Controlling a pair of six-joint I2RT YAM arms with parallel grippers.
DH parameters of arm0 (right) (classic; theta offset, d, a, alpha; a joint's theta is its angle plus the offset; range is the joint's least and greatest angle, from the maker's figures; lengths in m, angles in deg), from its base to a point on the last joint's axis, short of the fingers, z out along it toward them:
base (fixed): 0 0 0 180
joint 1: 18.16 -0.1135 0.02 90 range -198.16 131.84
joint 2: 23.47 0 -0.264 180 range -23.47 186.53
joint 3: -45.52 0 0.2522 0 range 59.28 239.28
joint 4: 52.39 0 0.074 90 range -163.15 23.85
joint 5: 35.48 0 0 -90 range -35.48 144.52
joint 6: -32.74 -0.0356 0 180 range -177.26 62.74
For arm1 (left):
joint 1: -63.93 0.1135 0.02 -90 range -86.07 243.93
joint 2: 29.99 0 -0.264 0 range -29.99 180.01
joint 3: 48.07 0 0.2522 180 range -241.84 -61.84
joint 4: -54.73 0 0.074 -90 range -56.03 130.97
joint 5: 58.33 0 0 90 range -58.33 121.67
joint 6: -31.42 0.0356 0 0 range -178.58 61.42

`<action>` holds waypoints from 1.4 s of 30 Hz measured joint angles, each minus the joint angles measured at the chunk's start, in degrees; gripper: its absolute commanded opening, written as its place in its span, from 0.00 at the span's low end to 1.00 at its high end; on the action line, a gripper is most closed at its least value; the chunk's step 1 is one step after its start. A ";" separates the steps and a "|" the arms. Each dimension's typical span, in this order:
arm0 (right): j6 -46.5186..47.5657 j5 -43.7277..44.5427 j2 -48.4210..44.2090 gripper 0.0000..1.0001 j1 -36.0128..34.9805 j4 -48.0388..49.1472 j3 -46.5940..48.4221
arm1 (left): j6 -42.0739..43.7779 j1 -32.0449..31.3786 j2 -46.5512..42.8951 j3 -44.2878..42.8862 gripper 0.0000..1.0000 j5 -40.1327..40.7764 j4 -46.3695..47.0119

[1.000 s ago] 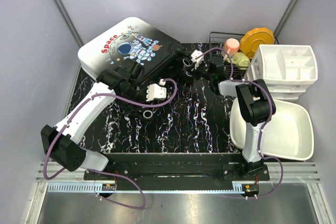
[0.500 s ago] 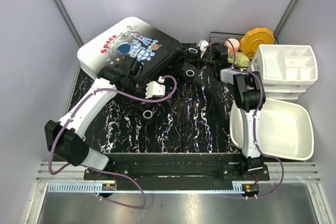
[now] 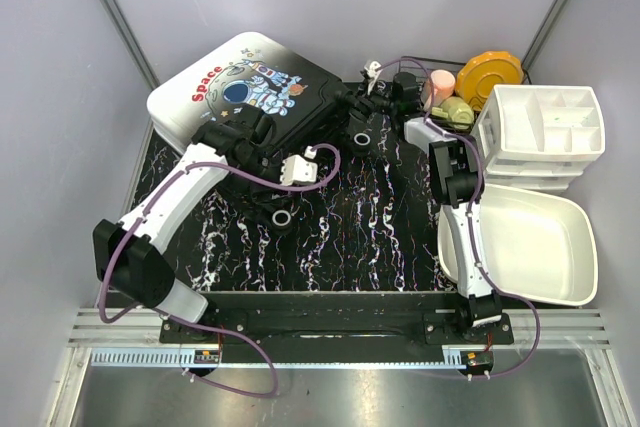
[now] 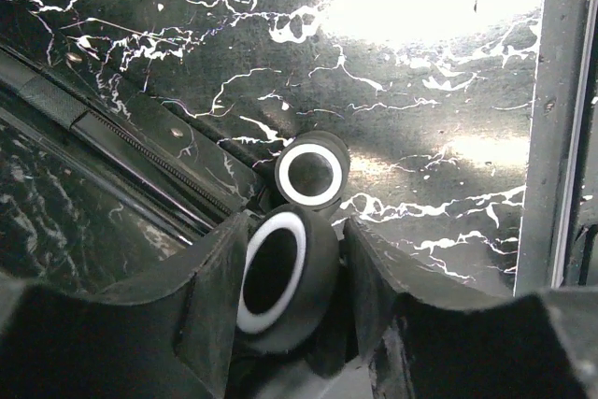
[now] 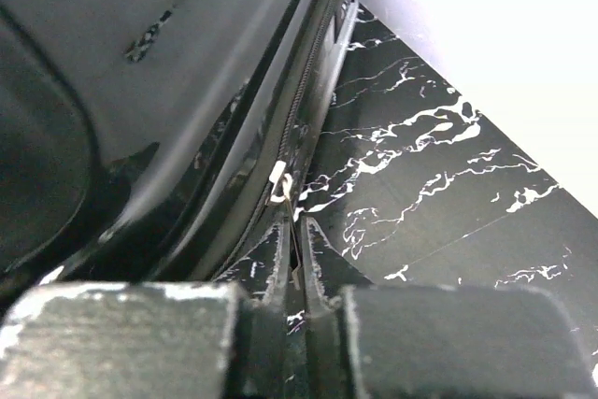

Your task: Open, take out, and arrange the luggage

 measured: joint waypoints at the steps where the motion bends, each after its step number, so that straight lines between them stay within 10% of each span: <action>1: -0.24 1.38 0.13 0.26 -0.50 -0.66 0.42 | -0.02 0.00 0.33 0.00 0.59 -0.04 0.13; 11: 6.82 12.98 -6.58 0.77 -0.22 -6.08 -9.14 | -7.06 0.39 1.14 -3.80 0.83 2.25 -4.61; 28: 28.00 20.15 -26.14 0.94 2.14 -40.35 -10.10 | -34.07 39.87 -8.79 -13.27 0.92 -11.85 -0.76; 42: 29.68 25.90 -30.56 1.00 1.07 -84.48 8.61 | -48.94 44.74 -11.37 -1.11 0.99 -14.23 5.92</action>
